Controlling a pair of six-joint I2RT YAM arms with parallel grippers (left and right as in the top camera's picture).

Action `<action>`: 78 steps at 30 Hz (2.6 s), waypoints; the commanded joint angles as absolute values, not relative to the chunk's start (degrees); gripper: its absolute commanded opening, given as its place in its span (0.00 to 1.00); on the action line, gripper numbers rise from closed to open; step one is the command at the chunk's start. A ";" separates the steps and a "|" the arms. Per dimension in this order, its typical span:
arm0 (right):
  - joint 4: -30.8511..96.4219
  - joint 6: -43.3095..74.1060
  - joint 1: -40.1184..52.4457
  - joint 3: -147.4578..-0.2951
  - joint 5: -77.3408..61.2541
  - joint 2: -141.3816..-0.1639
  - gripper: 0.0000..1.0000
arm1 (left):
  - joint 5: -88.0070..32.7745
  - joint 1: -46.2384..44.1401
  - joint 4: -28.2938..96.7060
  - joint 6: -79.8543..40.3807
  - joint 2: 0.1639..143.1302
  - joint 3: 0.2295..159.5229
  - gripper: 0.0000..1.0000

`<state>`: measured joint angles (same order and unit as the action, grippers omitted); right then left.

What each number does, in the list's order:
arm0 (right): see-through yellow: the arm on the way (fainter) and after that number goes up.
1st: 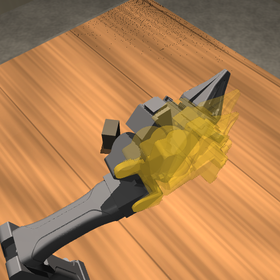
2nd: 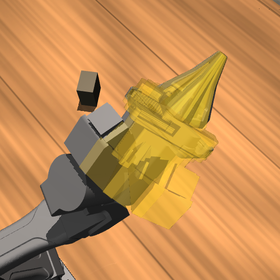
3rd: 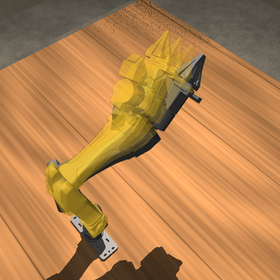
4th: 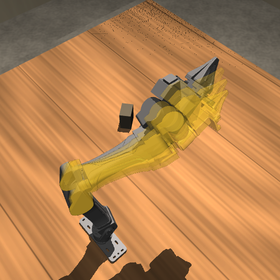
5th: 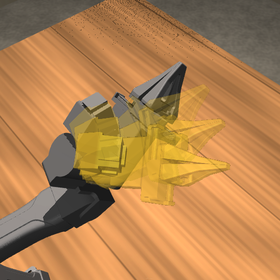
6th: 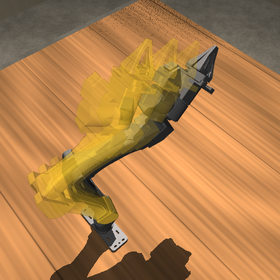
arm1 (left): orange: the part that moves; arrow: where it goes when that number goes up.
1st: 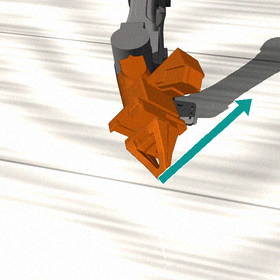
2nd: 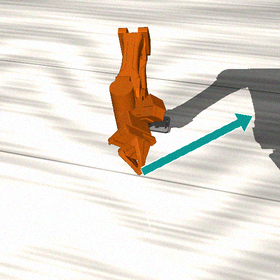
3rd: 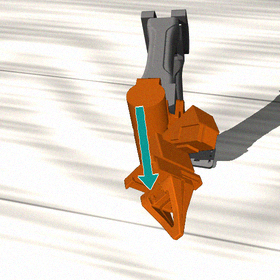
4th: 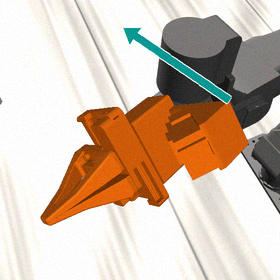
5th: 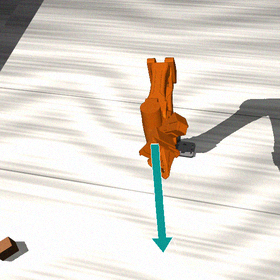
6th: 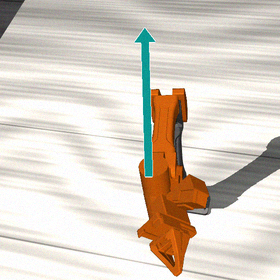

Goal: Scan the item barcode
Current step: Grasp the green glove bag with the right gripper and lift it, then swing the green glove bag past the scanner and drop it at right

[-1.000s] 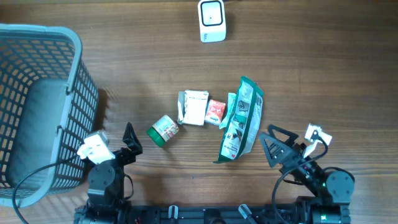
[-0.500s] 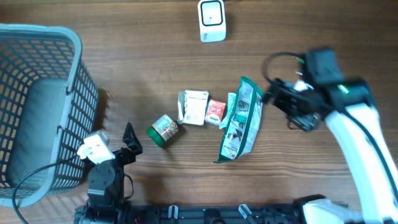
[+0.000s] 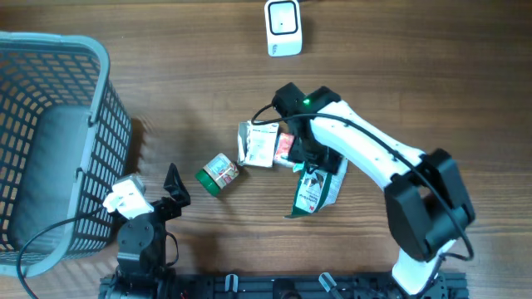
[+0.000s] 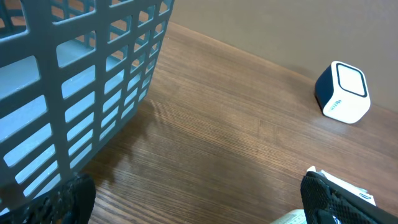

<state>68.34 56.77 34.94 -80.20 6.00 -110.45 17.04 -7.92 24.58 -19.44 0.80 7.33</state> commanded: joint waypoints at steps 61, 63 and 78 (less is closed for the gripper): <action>82.15 52.49 27.75 -101.49 7.84 -128.81 0.05 | 17.37 -7.99 24.47 -19.97 0.38 7.20 1.00; 84.97 51.68 27.75 -101.49 1.43 -128.81 0.04 | 17.37 -7.99 24.47 -19.99 0.38 7.20 1.00; 89.47 93.95 27.07 -106.15 -54.54 -127.46 0.04 | 17.37 -7.99 24.47 -19.99 0.38 7.20 1.00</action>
<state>90.94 78.52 27.49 -104.84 -43.97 -127.94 17.04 -7.92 24.58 -19.46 0.80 7.33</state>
